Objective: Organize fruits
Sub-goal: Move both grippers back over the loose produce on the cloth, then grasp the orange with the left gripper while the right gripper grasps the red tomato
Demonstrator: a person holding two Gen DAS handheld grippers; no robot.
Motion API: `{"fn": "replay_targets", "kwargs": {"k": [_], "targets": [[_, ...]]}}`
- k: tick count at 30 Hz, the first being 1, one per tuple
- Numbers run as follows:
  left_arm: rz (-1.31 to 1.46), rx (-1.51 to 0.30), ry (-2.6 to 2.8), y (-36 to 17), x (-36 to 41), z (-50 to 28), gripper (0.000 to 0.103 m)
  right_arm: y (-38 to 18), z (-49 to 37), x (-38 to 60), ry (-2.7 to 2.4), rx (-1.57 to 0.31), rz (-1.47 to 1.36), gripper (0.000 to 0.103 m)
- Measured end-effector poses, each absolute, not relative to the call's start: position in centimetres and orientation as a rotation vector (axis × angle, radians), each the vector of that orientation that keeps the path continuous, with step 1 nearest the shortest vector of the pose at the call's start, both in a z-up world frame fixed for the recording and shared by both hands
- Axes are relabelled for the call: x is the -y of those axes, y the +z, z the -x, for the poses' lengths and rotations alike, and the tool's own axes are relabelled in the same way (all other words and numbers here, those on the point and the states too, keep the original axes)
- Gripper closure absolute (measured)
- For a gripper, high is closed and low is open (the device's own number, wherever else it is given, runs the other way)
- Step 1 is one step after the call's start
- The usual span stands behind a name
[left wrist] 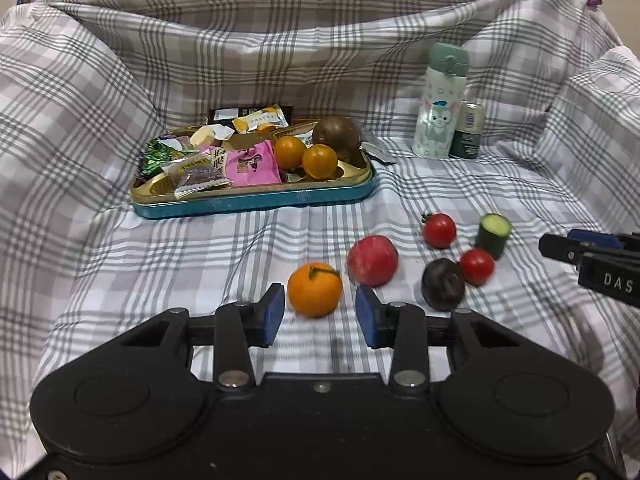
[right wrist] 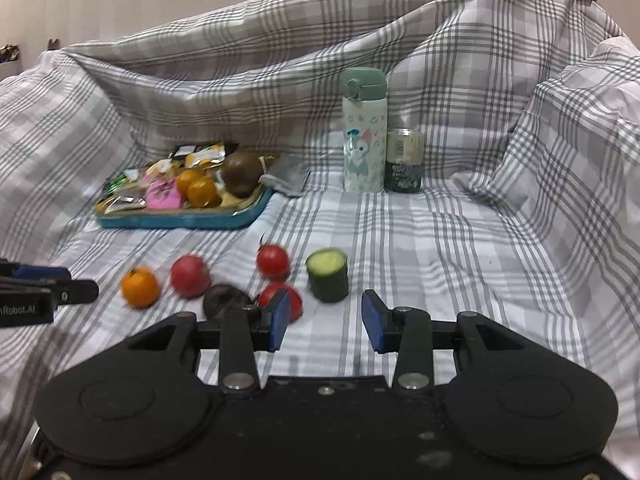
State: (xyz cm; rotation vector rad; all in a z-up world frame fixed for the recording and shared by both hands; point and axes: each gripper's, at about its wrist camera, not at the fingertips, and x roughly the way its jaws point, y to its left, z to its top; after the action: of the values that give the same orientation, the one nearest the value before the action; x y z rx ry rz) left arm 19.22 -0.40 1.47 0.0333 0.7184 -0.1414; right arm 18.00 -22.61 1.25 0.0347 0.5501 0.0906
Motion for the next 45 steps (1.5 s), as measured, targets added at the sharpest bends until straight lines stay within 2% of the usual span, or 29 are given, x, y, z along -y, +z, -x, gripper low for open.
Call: {"fn": "replay_targets", "kwargs": {"k": [10, 16, 24, 36, 45], "targets": [[0.031, -0.746, -0.121, -1.0, -0.3, -22.0, 0.056, 0.3, -23.0, 22.7, 0.04, -0.51, -0.022, 0.061], [0.032, -0.75, -0.118, -1.7, 0.1, -22.8, 0.054, 0.0, -22.9, 22.6, 0.106, -0.499, -0.049, 0.061], [0.064, -0.775, -0.11, -2.2, -0.1, -23.7, 0.051, -0.9, -23.3, 21.1, 0.173, -0.547, -0.014, 0.061], [0.119, -0.785, -0.117, -2.4, -0.5, -23.5, 0.054, -2.1, -24.4, 20.1, 0.198, -0.639, -0.021, 0.061], [0.091, -0.779, -0.116, -2.4, -0.1, -23.4, 0.054, -2.5, -24.9, 19.6, 0.192, -0.659, -0.052, 0.056]]}}
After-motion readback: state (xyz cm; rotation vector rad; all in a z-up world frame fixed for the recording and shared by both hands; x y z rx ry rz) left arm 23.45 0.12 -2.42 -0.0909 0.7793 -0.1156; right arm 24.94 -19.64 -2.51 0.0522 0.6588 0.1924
